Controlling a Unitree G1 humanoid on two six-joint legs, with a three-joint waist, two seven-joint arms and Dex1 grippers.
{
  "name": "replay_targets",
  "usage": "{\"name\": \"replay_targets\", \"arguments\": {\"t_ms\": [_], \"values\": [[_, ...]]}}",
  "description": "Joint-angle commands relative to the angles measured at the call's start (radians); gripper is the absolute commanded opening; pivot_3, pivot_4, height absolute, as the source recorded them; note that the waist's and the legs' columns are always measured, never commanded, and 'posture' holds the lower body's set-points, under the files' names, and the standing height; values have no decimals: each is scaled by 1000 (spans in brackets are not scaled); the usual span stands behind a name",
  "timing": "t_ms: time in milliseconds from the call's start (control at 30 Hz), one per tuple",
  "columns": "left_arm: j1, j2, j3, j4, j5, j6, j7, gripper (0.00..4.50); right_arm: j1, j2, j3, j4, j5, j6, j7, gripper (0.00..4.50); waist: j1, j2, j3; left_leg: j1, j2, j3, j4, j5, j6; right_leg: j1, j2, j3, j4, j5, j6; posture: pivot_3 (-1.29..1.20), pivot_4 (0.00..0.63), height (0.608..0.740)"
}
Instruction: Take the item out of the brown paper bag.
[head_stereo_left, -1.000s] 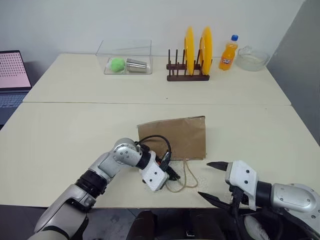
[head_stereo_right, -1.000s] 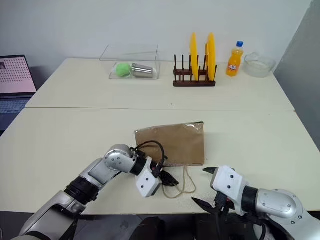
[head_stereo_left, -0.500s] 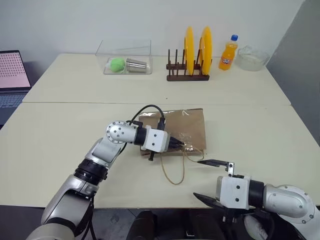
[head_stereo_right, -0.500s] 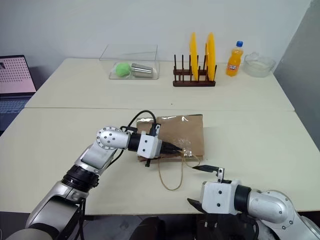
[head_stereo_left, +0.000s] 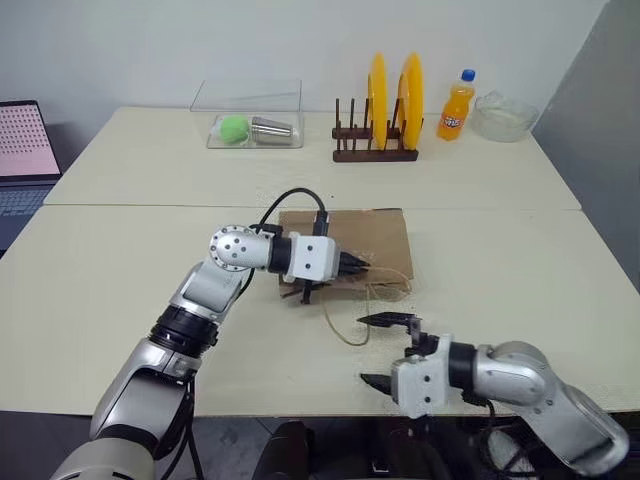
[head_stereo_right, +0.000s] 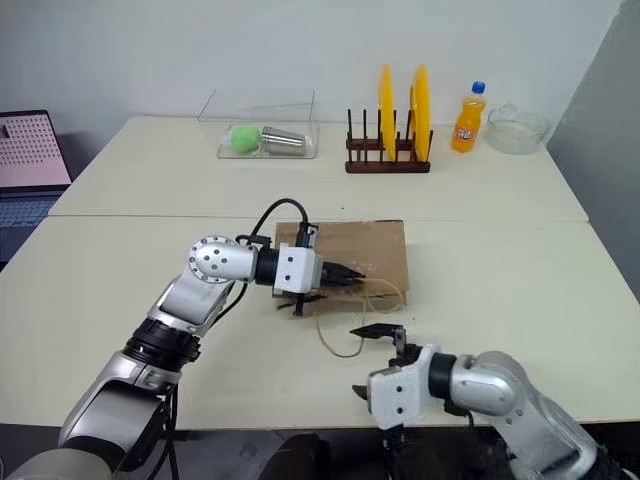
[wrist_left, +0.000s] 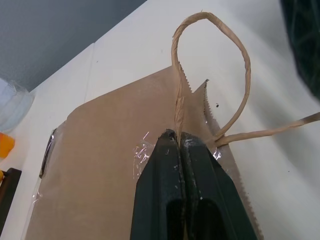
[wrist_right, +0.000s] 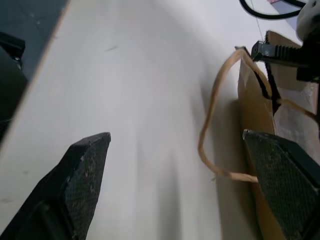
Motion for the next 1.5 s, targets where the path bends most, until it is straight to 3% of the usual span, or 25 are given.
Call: {"name": "replay_targets", "arguments": {"t_ms": [33, 133, 433, 467, 900, 1233, 1433, 1500], "values": [[-15, 3, 27, -22, -5, -4, 13, 15, -35, 25, 4, 39, -48, -55, -12, 4313, 0, 0, 0, 0, 0, 0, 0, 0, 0, 0, 0, 0, 0, 0, 0, 0, 150, 740], [-11, 8, 32, -28, -2, 0, 18, 0, -45, 47, 3, 69, -85, -60, -23, 3575, 1, 0, 0, 0, 0, 0, 0, 0, 0, 0, 0, 0, 0, 0, 0, 0, 150, 740], [-34, 13, 41, -16, 7, 20, 36, 0, -27, 98, -3, 78, -166, -60, -44, 209, 0, 0, 0, 0, 0, 0, 0, 0, 0, 0, 0, 0, 1, 0, 0, 0, 150, 740], [-43, 11, 45, -16, 3, 40, 42, 0, -24, 100, -5, 77, -175, -59, -46, 47, 0, 0, 0, 0, 0, 0, 0, 0, 0, 0, 0, 0, 1, 0, 0, 0, 150, 740], [-201, -40, 158, -37, -100, 373, 138, 0, 48, 78, 15, 65, -206, -59, 9, 47, 0, 0, 0, 0, 0, 0, 1, 0, 0, 0, 0, 0, 1, 0, 0, 0, 150, 740], [-258, -30, 210, -26, -143, 477, 141, 0, 37, 82, 3, 83, -222, -86, 10, 47, -1, 0, 0, 1, 0, 0, 1, 0, -1, -1, 0, 1, 3, 0, 0, 0, 150, 740], [-258, -6, 217, -31, -189, 511, 72, 0, 43, 85, -61, 57, -121, -73, 23, 47, -1, 0, 0, 1, 0, 0, 1, 1, -1, -1, 0, 1, 3, 0, 0, 0, 150, 740], [-241, 6, 209, -48, -198, 517, 45, 0, 54, 92, -86, 12, -63, -28, 46, 605, -1, 0, 0, 1, 0, 0, 1, 1, -1, -1, 0, 1, 3, 0, 0, 0, 150, 740]]}}
